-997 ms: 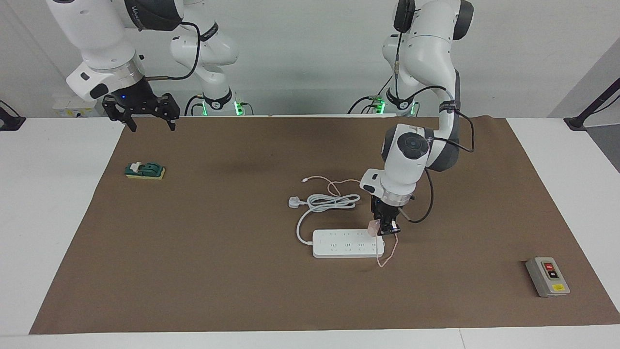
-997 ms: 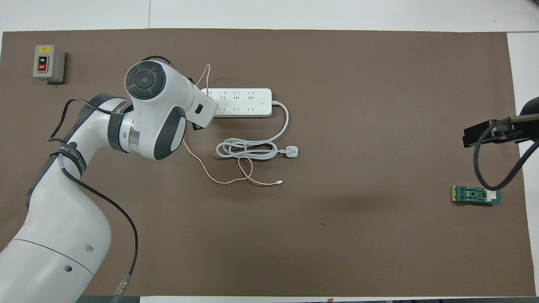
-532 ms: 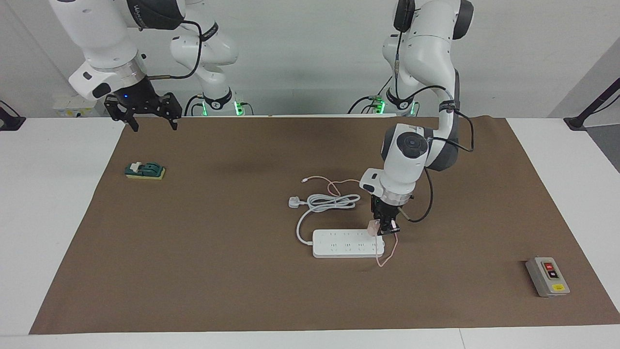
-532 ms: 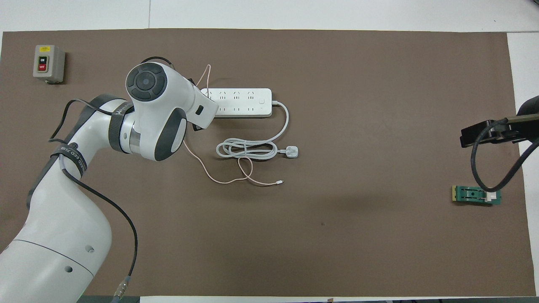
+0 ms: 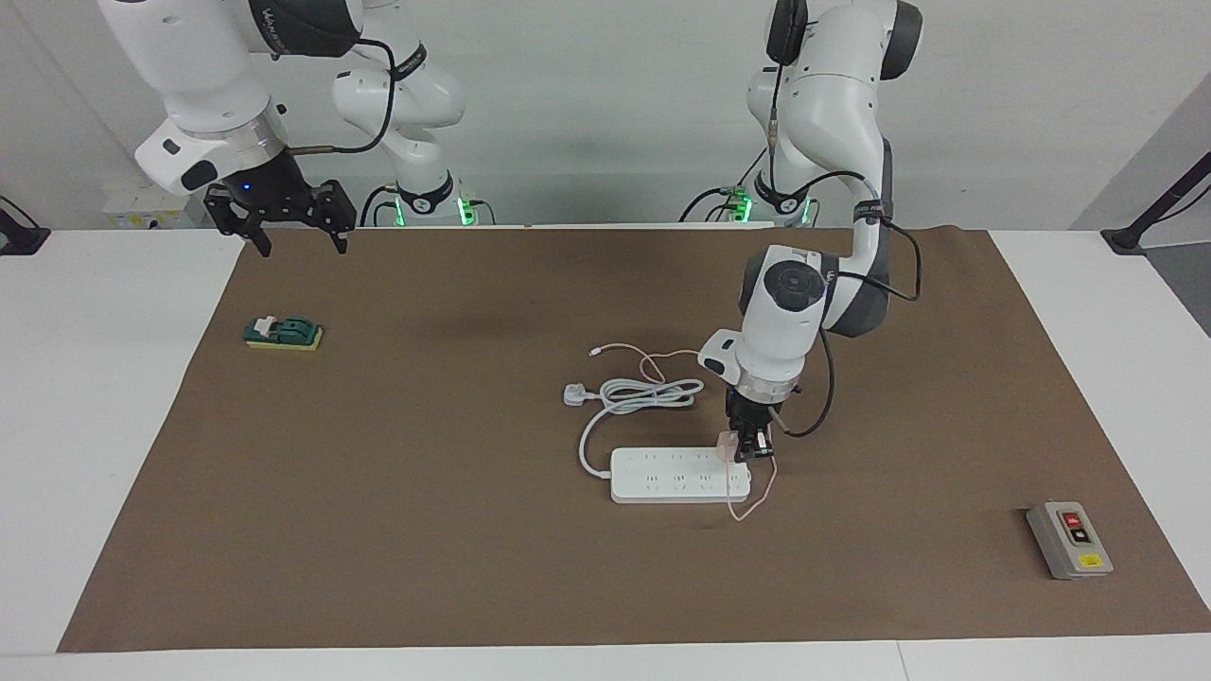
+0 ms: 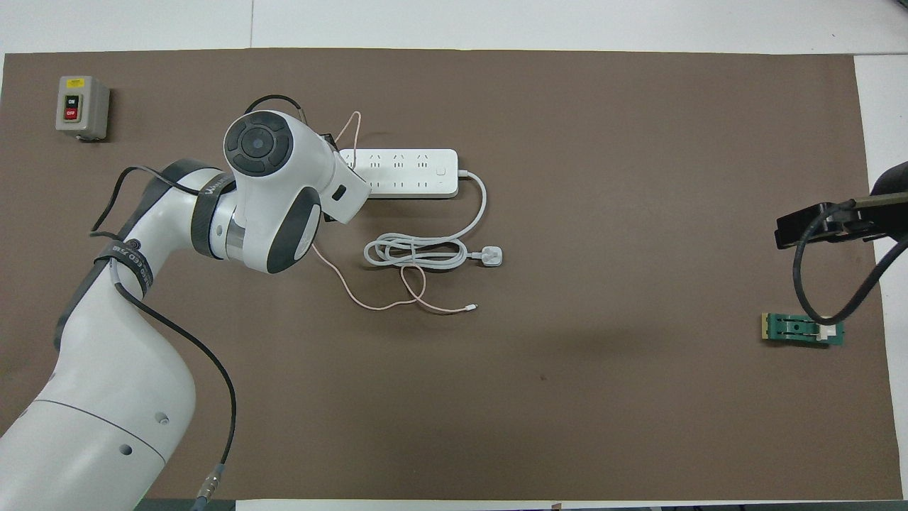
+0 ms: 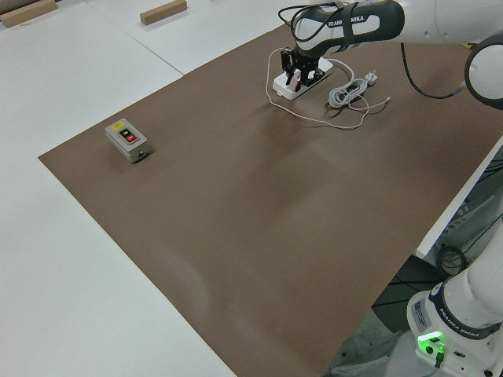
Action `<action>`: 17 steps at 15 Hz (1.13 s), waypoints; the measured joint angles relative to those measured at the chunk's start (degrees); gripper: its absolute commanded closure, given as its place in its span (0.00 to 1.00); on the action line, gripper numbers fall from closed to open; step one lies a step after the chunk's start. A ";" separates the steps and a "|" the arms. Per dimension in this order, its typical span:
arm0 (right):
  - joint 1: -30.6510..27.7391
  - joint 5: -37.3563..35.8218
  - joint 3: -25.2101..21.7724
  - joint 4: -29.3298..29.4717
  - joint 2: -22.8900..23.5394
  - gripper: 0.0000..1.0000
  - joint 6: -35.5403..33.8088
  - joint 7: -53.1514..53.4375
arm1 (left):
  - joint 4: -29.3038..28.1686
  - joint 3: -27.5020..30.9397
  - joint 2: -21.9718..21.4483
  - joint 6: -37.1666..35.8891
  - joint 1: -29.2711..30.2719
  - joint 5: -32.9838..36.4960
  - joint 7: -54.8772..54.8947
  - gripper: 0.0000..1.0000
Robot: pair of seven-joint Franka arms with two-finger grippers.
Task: Plug charger into power strip
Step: 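Push the charger prongs into the end socket with the left gripper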
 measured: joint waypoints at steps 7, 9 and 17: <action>0.01 0.00 0.08 0.01 -0.02 0.00 0.00 0.00 | 9.15 0.76 4.63 -10.87 0.12 -3.07 0.12 1.00; 0.01 0.00 0.08 0.01 -0.02 0.00 0.00 0.00 | 10.84 0.91 5.54 -12.76 0.47 -4.51 0.18 1.00; 0.01 0.00 0.08 0.01 -0.02 0.00 0.00 0.00 | 10.78 0.69 5.57 -12.53 0.89 -5.34 1.87 1.00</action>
